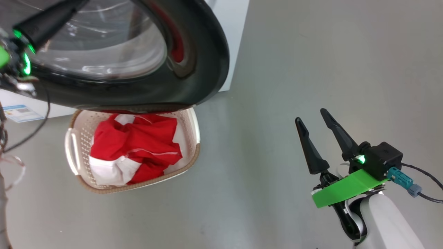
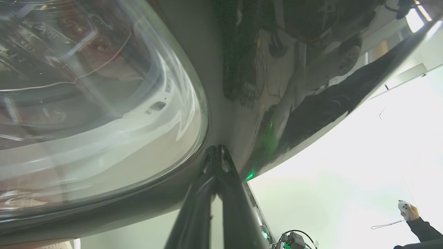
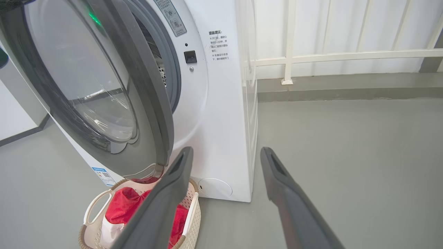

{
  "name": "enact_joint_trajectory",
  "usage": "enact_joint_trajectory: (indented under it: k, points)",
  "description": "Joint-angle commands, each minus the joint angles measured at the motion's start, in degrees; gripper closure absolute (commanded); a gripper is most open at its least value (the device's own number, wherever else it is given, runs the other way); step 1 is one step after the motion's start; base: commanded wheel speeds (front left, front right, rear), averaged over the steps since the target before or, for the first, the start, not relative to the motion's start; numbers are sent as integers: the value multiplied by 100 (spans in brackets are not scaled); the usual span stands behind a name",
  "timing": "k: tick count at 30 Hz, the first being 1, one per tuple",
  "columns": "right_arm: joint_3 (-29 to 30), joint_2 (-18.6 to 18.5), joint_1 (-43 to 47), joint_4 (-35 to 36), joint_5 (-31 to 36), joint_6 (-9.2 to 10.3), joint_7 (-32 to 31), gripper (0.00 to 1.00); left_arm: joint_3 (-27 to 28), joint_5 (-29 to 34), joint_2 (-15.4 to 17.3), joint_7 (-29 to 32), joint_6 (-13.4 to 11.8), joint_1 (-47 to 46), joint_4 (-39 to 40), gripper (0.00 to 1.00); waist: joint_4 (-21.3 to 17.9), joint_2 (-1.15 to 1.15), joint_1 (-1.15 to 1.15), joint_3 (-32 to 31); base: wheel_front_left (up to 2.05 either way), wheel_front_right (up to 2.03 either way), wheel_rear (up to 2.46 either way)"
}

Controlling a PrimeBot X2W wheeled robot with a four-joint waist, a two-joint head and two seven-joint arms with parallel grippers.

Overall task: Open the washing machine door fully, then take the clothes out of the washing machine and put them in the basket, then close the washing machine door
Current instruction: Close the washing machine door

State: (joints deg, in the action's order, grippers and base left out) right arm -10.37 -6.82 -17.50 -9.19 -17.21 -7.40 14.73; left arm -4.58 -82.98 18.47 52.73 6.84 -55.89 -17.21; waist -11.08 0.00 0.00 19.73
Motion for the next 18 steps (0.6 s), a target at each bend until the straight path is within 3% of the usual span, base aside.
enact_joint_trajectory:
  k: [1, 2, 5, 6, 7, 8, 18]
  points:
    - [-115, -66, 45, 111, 57, -9, 27, 0, 151, -132, 333, -66, 64, 200, 314, 76, 172, 0, 0, -139, 0, 0, 0]
    - [-115, -66, 45, 111, 57, -9, 27, 0, 151, -132, 333, -66, 64, 200, 314, 76, 172, 0, 0, -139, 0, 0, 0]
    - [-114, -135, 77, 101, 54, -9, 27, 0, 196, -247, 347, -138, 64, 515, 534, 56, 299, 0, 0, -229, 0, 0, 0]
    - [-107, -161, 89, 95, 49, -9, 27, 0, 218, -274, 352, -174, 64, 632, 601, 41, 344, 0, 0, -261, 0, 0, 0]
    - [-106, -190, 100, 88, 42, -9, 27, 0, 229, -273, 369, -215, 64, 751, 673, 15, 388, 0, 0, -290, 0, 0, 0]
    - [-104, -218, 114, 79, 34, -9, 27, 0, 240, -285, 376, -254, 64, 886, 741, 0, 432, 0, 0, -326, 0, 0, 0]
    - [-53, -444, 353, 53, -13, -9, 27, 0, 389, -211, 476, -892, 64, 2308, 1193, 0, 857, 0, 0, -603, 0, 0, 0]
